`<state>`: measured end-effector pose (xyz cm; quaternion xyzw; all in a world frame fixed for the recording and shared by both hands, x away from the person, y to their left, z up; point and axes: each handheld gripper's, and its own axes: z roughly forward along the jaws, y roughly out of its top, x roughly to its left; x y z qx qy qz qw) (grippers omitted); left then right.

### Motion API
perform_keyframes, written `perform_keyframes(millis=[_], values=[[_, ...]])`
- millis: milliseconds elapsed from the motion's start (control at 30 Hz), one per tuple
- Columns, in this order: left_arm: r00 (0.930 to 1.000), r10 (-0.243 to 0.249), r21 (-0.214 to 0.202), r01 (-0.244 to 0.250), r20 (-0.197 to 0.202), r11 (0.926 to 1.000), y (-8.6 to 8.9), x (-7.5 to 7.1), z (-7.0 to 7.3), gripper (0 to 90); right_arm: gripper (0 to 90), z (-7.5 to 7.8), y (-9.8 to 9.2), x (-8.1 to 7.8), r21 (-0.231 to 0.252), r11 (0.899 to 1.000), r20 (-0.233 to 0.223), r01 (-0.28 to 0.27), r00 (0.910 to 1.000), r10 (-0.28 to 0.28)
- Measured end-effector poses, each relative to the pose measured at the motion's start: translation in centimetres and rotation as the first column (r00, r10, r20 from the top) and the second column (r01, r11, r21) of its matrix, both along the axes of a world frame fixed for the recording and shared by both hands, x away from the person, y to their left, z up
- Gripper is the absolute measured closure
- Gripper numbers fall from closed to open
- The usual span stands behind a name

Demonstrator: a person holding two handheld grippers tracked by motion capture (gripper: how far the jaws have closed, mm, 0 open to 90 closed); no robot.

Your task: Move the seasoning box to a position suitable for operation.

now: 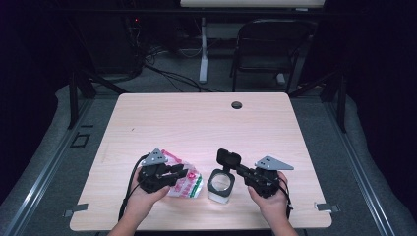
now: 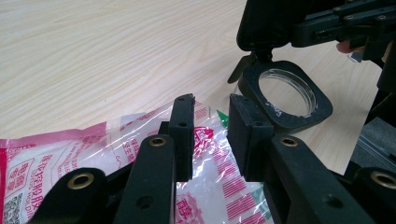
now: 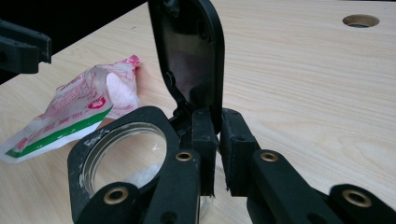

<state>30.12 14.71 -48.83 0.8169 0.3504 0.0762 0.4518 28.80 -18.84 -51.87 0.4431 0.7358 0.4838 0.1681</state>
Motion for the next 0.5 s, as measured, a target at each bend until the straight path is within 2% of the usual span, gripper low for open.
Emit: perform_keyframes(millis=[200,500], values=[[0.9999,0.014,-0.001,-0.014,0.000,0.9999,0.2,0.1,-0.1,67.3,82.4,-0.1,0.0,0.0,-0.006,1.000,0.008,-0.004,1.0000,0.004],[0.9984,0.046,0.023,-0.047,0.033,0.9986,0.2,0.0,0.2,54.8,66.9,0.0,-0.9,-1.1,0.017,1.000,0.034,-0.005,0.9994,0.004]])
